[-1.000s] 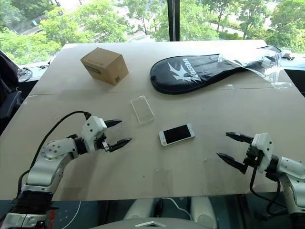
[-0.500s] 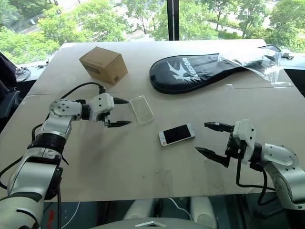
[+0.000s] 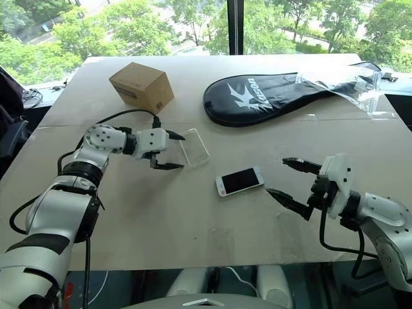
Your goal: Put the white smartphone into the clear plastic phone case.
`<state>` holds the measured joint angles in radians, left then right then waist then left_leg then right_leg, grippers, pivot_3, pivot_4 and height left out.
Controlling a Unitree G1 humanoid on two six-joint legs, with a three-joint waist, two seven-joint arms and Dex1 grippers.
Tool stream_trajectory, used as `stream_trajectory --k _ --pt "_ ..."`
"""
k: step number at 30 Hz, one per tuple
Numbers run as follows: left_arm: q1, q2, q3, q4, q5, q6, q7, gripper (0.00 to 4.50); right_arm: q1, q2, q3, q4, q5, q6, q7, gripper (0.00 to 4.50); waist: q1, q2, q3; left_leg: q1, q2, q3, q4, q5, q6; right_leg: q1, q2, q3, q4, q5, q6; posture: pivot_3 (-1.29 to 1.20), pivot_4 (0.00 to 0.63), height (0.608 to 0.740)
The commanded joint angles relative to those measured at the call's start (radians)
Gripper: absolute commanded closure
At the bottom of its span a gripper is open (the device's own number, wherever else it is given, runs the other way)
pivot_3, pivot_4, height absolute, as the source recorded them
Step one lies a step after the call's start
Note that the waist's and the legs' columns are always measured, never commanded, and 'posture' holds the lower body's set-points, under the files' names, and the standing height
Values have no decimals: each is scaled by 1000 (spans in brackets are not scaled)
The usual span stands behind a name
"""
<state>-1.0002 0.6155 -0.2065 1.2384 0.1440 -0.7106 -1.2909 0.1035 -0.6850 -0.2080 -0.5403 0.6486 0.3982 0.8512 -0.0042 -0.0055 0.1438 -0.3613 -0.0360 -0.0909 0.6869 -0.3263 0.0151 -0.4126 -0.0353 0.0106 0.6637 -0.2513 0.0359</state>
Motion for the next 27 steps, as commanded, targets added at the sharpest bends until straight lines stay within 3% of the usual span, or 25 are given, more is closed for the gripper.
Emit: stream_trajectory --k 1,5,16,27 --pt "-11 -21 -15 19 36 -19 12 22 -18 14 -38 -48 47 0 -26 0 1 0 0 0 0 0 0 0 0 0 0 0 0 0 0 0 150 740" --pt "-21 -31 -16 33 60 -12 27 22 -32 10 -28 -46 54 9 -34 0 2 0 0 0 0 0 0 0 0 0 0 0 0 0 0 0 150 740" --pt "-17 -56 -3 36 76 -12 22 4458 -68 12 5 -34 39 14 -40 0 13 0 -1 0 -2 -1 3 0 0 1 0 -1 4 0 0 0 150 740" --pt "-16 -87 52 14 -11 39 -116 4458 -74 18 15 -24 27 5 -35 0 -7 0 0 0 -1 -1 3 0 0 0 0 0 3 0 1 0 150 740"
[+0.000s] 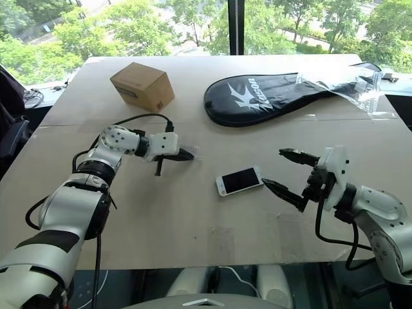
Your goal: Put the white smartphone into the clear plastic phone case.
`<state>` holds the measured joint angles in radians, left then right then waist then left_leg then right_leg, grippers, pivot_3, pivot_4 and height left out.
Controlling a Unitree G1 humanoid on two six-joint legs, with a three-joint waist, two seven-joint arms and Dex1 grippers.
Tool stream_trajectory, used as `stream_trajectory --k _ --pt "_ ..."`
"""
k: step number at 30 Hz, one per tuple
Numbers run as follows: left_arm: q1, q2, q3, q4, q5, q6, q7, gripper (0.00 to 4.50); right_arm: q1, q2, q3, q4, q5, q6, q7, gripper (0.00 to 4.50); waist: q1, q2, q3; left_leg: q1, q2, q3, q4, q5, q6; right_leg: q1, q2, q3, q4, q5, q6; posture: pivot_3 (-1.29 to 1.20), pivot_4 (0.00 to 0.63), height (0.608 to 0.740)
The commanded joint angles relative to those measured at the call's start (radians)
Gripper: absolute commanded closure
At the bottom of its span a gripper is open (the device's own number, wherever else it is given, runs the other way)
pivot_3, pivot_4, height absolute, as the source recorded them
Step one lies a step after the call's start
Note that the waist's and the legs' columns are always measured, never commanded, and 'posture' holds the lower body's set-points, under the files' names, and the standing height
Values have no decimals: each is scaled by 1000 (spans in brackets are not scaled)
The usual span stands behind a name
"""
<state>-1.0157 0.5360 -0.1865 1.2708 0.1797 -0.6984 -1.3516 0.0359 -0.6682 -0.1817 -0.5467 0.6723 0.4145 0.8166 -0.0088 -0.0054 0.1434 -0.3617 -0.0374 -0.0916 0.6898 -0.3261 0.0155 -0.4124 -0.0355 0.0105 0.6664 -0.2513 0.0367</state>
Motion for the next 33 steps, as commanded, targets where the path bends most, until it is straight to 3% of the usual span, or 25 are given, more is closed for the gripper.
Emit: stream_trajectory --k 1,7,8,12,18,25,33 --pt "-3 -10 36 -22 -53 29 -61 4458 -5 0 -11 -16 2 -13 2 0 -4 0 0 0 0 0 0 0 0 0 0 0 0 0 0 0 150 740" --pt "-34 0 31 -32 -30 27 -13 4458 -19 4 -7 -1 -5 -24 9 0 -10 -1 1 0 1 1 0 0 0 0 0 1 0 0 0 0 150 740" --pt "-43 3 29 -26 -25 47 -3 4226 -20 5 -4 1 -9 -28 11 0 -9 -1 1 0 1 1 0 0 0 0 0 1 0 0 0 0 150 740" --pt "-47 18 22 -23 -20 88 -42 2954 -18 9 1 4 -17 -35 14 0 -8 -2 1 0 1 0 0 0 0 0 1 0 0 0 0 0 150 740" --pt "-27 54 -5 -22 30 1 19 41 -14 12 -1 10 -21 -40 22 0 -9 -2 1 0 1 1 0 0 0 -1 0 1 0 0 0 0 150 740" --pt "-40 61 -31 7 77 59 113 41 -18 12 1 20 -25 -45 28 0 -7 -2 1 2 1 1 -1 0 0 0 0 2 2 0 0 0 150 740" --pt "-49 46 -32 45 83 281 151 3262 -8 10 -7 12 -23 -43 28 0 -10 -2 1 18 1 5 -1 -3 5 10 3 7 10 -1 0 0 150 740"
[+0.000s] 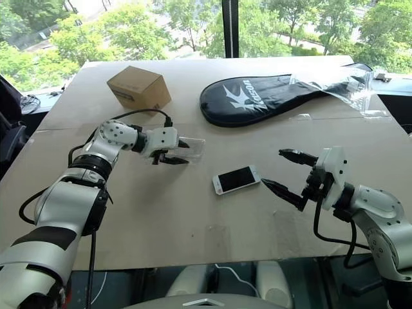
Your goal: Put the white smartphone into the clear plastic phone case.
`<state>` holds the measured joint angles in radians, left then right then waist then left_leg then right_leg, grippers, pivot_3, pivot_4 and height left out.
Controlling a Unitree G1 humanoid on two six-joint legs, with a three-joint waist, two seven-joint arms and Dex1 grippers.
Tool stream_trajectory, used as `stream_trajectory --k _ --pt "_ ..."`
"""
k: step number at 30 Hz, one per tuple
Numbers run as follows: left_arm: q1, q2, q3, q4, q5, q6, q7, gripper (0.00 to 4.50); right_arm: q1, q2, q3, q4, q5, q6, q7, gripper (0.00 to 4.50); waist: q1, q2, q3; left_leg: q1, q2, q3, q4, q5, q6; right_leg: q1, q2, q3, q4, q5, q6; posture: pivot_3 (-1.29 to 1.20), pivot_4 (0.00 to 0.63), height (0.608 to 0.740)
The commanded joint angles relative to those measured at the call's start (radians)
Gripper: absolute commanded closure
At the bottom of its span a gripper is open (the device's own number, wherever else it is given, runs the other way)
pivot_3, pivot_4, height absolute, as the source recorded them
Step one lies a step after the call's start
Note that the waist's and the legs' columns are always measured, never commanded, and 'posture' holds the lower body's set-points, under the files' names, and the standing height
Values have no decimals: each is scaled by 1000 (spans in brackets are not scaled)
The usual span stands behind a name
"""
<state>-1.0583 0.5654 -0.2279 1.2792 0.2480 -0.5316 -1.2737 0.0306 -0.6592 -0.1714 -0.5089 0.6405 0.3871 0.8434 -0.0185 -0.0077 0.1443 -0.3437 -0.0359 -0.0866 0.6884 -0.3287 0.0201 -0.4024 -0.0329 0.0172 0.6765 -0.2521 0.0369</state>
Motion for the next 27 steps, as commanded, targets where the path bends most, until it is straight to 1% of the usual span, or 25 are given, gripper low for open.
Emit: stream_trajectory --k 1,2,3,4,6,8,12,14,15,18,20,22,24,25,27 --pt "-5 14 11 39 15 138 82 3652 -3 1 -16 -26 8 -16 1 0 0 0 0 1 0 0 0 0 0 1 0 0 0 0 0 0 150 740" --pt "-1 12 10 41 18 161 86 4032 -7 2 -12 -26 6 -14 -1 0 0 0 0 1 0 0 0 0 0 1 0 0 1 0 0 0 150 740" --pt "6 11 5 41 25 171 87 4268 -11 1 -10 -26 5 -13 -3 0 -2 0 0 3 0 0 0 0 0 2 1 0 1 0 0 0 150 740" --pt "13 10 2 38 30 173 85 4399 -13 1 -10 -27 4 -13 -4 0 -2 0 0 3 0 0 0 0 0 2 0 0 1 0 0 0 150 740" --pt "20 2 12 33 17 172 69 4399 -15 0 -10 -28 4 -11 -5 0 -2 0 0 2 0 0 0 0 0 2 0 1 1 0 0 0 150 740" --pt "20 -14 52 25 -34 182 13 4399 -13 -1 -13 -30 6 -10 -5 0 -1 0 0 2 0 0 0 0 0 2 0 1 0 0 0 0 150 740" --pt "22 -41 122 -15 -134 210 -150 4399 -8 -5 -17 -32 10 -7 -1 0 1 0 0 -2 0 0 0 0 0 -2 0 0 0 0 0 0 150 740" --pt "34 -52 135 -70 -186 267 -267 4399 -4 -9 -26 -37 23 -1 4 0 3 -1 1 -5 0 0 0 0 0 -3 -1 0 -2 0 1 0 150 740" --pt "50 -52 117 -122 -232 315 -310 4399 -1 -14 -33 -39 30 2 8 0 2 -2 1 -7 0 0 0 1 -2 -5 -1 0 -3 0 1 0 150 740" --pt "156 -19 15 -434 -404 506 -341 4399 12 -31 -48 -35 39 9 22 0 -1 -2 1 -14 0 -1 1 3 -5 -11 -2 0 -4 0 1 0 150 740" --pt "236 -9 -11 -648 -451 630 -341 4399 17 -40 -47 -33 41 11 28 0 -1 -2 1 -19 1 -2 1 3 -5 -15 -4 0 -5 0 1 0 150 740" --pt "325 -10 -34 -846 -445 734 -329 4399 16 -43 -36 -32 40 14 30 0 0 -2 1 -20 1 -2 0 3 -5 -16 -7 1 -6 0 1 0 150 740" --pt "399 -16 -55 -982 -426 788 -273 4399 15 -44 -29 -32 34 15 30 0 1 -1 1 -19 1 -2 0 3 -5 -15 -7 3 -6 0 1 0 150 740" --pt "427 -23 -62 -1017 -409 782 -235 4399 16 -44 -27 -33 31 16 29 0 2 -1 1 -19 1 -3 0 3 -5 -15 -6 3 -6 0 1 0 150 740" --pt "452 -43 -66 -1022 -357 733 -138 4399 18 -44 -24 -41 33 21 25 0 5 -1 1 -18 1 -3 0 3 -5 -14 -6 3 -6 0 1 0 150 740"
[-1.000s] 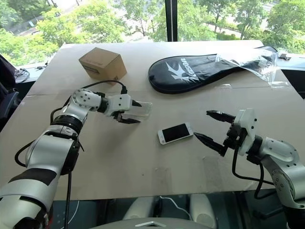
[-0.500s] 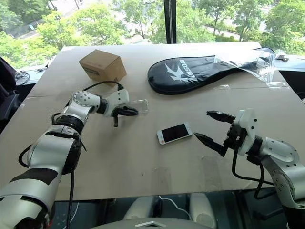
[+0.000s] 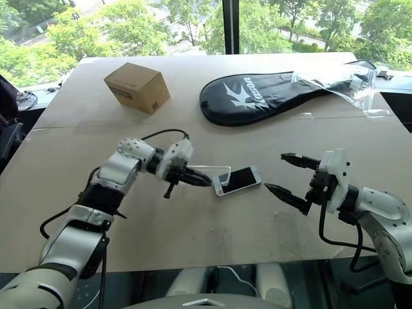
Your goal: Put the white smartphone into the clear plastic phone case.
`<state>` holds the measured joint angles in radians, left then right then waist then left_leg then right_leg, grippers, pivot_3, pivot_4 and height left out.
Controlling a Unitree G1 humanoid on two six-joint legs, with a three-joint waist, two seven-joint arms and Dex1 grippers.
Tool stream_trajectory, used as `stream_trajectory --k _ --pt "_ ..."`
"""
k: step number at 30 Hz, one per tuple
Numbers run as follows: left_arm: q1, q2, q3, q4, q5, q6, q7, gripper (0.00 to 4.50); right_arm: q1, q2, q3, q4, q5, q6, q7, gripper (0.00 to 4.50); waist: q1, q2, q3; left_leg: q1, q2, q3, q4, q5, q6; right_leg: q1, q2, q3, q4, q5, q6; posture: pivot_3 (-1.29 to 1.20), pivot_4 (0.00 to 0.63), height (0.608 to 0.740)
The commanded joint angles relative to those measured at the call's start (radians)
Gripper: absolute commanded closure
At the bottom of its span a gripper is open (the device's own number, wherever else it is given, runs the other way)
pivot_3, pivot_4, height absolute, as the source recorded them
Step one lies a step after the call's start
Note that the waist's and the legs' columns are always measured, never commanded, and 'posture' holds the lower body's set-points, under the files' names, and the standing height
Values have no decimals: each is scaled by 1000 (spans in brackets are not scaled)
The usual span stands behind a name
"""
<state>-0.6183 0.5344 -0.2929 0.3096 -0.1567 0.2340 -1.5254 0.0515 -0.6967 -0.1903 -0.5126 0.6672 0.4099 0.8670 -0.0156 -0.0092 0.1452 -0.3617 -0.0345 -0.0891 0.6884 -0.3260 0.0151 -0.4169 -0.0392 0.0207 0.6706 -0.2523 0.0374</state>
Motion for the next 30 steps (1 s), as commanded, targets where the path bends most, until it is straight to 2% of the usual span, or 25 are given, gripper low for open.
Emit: stream_trajectory --k 1,4,7,17,19,25,30 --pt "8 -25 2 -21 83 -89 175 4399 -2 -5 -4 -41 9 2 -1 0 4 0 0 0 0 0 0 0 0 0 0 0 0 0 0 0 150 740" --pt "-29 -53 16 78 126 -181 288 4399 1 -5 1 -46 11 5 0 0 14 0 0 2 0 -1 0 0 0 3 0 -2 -1 0 0 0 150 740" --pt "-75 -73 4 191 155 -293 327 4399 4 -5 5 -44 8 4 2 0 13 0 0 3 -1 -1 0 0 0 4 2 -3 -1 0 0 0 150 740" --pt "-248 -213 -43 558 243 -529 348 4399 22 -5 -2 -48 -6 -10 -6 0 30 0 0 1 -2 -1 0 0 0 4 3 -7 -3 0 0 0 150 740" --pt "-277 -234 -52 612 248 -558 304 4399 26 -4 -7 -52 -9 -13 -11 0 32 -1 0 1 -3 -1 1 0 0 4 3 -7 -3 0 0 0 150 740" --pt "-263 -275 -63 581 218 -541 169 4399 70 11 -45 -79 2 -31 -27 0 29 -1 0 1 -3 -2 0 0 0 4 3 -8 -4 0 0 0 150 740" --pt "-192 -283 -84 454 202 -456 104 4399 107 -24 -57 -67 -45 -36 -15 0 28 0 0 1 -3 -1 0 0 1 4 3 -7 -4 0 0 0 150 740"
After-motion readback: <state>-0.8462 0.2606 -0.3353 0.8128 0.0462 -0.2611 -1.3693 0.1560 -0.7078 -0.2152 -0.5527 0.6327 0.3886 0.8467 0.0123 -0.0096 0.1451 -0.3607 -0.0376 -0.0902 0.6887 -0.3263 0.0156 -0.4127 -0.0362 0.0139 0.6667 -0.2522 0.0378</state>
